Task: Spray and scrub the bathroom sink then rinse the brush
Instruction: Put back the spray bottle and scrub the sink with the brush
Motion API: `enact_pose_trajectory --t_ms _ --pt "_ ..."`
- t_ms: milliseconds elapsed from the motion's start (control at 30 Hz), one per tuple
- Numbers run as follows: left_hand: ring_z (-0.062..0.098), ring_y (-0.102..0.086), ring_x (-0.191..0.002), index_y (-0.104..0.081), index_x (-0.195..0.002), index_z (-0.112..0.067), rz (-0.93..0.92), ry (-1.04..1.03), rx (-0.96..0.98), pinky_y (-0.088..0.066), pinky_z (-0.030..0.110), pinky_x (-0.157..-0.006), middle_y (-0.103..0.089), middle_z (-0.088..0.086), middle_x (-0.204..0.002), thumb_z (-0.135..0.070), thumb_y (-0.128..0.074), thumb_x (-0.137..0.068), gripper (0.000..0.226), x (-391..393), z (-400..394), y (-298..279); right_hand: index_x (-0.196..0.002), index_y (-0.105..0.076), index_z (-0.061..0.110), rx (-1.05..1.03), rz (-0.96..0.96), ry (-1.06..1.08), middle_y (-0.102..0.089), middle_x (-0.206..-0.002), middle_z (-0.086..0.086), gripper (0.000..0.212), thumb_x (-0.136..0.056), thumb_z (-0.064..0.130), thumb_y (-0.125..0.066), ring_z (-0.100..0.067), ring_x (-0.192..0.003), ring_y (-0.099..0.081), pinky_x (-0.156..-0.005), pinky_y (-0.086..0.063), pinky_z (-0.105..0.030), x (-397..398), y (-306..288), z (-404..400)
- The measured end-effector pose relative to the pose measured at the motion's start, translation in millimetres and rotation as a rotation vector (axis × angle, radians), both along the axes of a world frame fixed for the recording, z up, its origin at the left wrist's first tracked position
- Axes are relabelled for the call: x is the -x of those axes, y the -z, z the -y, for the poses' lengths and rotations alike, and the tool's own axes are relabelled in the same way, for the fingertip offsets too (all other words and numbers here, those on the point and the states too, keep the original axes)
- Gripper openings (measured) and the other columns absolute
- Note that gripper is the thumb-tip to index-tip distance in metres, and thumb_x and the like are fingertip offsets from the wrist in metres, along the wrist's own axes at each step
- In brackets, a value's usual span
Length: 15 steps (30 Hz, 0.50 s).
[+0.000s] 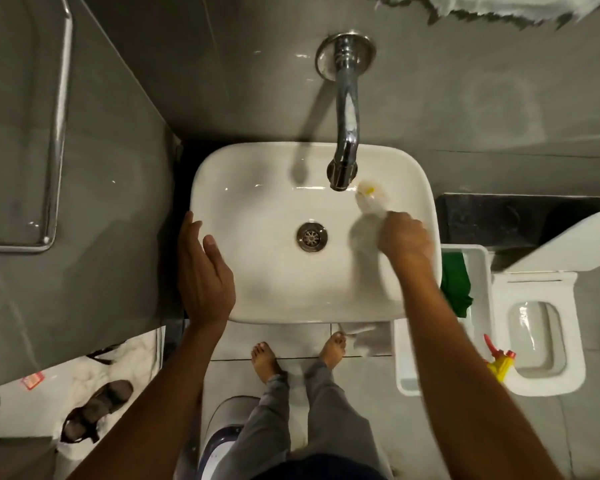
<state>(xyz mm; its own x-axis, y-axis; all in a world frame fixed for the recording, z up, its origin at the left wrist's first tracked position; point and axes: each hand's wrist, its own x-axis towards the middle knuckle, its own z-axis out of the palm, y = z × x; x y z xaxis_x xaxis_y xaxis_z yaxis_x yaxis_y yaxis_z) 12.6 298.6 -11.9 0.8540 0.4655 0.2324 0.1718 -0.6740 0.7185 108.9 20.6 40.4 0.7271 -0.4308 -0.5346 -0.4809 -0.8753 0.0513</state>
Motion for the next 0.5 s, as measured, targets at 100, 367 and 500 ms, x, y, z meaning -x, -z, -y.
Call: enact_pose_trajectory --t_ms 100,367,500 --pt "0.041 -0.059 -0.141 -0.056 -0.142 0.011 0.011 -0.006 0.001 -0.029 0.006 -0.118 -0.057 0.027 -0.154 -0.007 -0.045 -0.114 0.036 0 1 -1 -0.137 -0.065 0.013 0.164 -0.183 -0.138 -0.068 -0.138 -0.012 0.039 -0.105 0.024 -0.048 -0.036 -0.127 -0.066 -0.101 -0.052 -0.043 34 -18 34" --pt "0.041 -0.058 -0.143 -0.055 -0.144 0.01 -0.023 -0.019 0.03 -0.028 0.004 -0.118 -0.056 0.025 -0.156 -0.01 -0.045 -0.114 0.037 1 0 -1 -0.146 -0.058 0.01 -0.137 -0.472 -0.483 -0.06 -0.148 -0.014 0.045 -0.105 0.027 -0.048 -0.035 -0.133 -0.061 -0.107 -0.049 -0.039 63 -11 -58" --pt "0.04 -0.056 -0.146 -0.054 -0.147 0.009 -0.024 -0.019 -0.01 -0.043 0.032 -0.121 -0.056 0.025 -0.156 -0.009 -0.045 -0.114 0.039 1 0 -1 -0.129 -0.073 0.011 -0.5 -0.377 -0.475 -0.069 -0.135 -0.018 0.04 -0.11 0.032 -0.046 -0.037 -0.126 -0.065 -0.102 -0.05 -0.036 58 9 -136"
